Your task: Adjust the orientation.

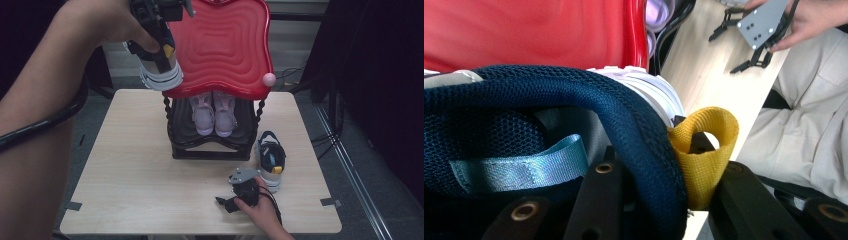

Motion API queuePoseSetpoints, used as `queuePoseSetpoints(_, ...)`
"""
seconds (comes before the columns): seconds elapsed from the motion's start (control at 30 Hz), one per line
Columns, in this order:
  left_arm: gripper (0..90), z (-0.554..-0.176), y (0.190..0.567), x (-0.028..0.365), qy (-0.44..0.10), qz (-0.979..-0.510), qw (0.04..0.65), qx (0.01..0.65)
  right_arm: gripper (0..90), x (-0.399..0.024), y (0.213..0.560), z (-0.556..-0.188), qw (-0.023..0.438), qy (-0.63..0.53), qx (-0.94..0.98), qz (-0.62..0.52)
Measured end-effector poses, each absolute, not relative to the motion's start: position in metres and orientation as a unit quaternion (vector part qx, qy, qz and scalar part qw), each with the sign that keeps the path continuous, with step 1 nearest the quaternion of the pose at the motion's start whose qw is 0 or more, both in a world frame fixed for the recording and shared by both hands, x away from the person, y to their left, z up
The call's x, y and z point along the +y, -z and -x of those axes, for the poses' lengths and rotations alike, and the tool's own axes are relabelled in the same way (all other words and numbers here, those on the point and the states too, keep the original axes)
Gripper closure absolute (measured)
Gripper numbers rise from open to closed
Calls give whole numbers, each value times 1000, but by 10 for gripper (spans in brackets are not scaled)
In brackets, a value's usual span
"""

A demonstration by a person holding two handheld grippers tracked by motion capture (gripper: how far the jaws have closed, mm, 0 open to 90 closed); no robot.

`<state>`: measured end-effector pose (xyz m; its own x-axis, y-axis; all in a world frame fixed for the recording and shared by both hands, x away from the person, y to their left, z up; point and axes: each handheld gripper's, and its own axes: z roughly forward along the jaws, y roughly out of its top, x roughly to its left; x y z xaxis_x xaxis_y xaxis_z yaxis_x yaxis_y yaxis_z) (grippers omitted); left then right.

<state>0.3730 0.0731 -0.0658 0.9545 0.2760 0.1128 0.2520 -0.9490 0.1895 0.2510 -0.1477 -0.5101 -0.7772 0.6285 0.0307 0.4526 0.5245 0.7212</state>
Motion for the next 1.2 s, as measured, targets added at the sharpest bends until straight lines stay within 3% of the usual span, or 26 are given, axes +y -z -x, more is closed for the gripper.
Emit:
queuePoseSetpoints(0.5,744,-377,68,25,-104,-990,74,55,123,-148,510,-251,118,-374,865,-312)
queuePoseSetpoints(1.2,738,-397,100,-3,-125,-990,66,24,123,-148,510,-251,117,-374,865,-313)
